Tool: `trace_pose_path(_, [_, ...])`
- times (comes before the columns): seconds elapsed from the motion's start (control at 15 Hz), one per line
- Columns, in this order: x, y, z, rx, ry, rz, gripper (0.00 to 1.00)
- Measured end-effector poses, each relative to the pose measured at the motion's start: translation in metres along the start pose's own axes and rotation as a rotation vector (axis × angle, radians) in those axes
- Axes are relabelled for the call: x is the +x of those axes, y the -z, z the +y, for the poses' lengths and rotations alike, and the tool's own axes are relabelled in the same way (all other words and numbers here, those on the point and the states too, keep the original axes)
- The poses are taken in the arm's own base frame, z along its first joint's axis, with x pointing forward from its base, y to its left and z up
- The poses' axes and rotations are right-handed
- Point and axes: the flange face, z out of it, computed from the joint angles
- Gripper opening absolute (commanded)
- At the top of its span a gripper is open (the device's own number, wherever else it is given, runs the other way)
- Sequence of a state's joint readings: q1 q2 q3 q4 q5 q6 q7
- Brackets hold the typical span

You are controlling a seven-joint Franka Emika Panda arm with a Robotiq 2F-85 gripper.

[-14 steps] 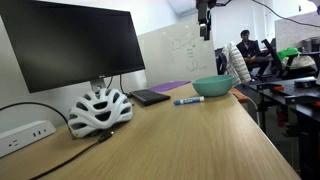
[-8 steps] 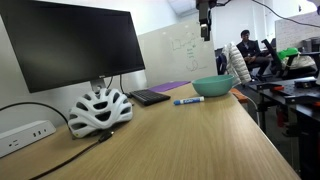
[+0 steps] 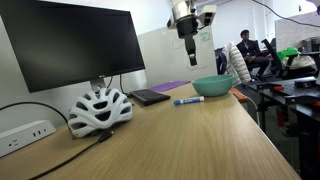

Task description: Put the marker in the bowl

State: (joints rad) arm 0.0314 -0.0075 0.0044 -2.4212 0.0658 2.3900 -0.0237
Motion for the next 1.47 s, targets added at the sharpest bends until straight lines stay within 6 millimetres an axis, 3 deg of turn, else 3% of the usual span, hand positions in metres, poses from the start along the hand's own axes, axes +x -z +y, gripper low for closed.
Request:
trace_pose_path(0.33, [0.043, -0.064, 0.006, -0.014, 0.08, -0.061, 0.98])
trace_pose_path(0.4, [0.048, -0.074, 0.006, -0.021, 0.09, -0.059, 0.82])
trace_pose_path(0.47, [0.05, -0.083, 0.005, -0.029, 0.104, -0.057, 0.79])
trace_pose_path(0.87, [0.055, -0.127, -0.013, -0.054, 0.186, -0.055, 0.3])
trace_pose_path(1.13, [0.059, -0.122, -0.023, -0.068, 0.225, -0.028, 0.0])
trace_pose_path(1.33, [0.06, -0.114, -0.034, -0.055, 0.235, -0.006, 0.05])
trace_pose_path(1.47, [0.062, -0.098, -0.04, -0.045, 0.242, 0.023, 0.05])
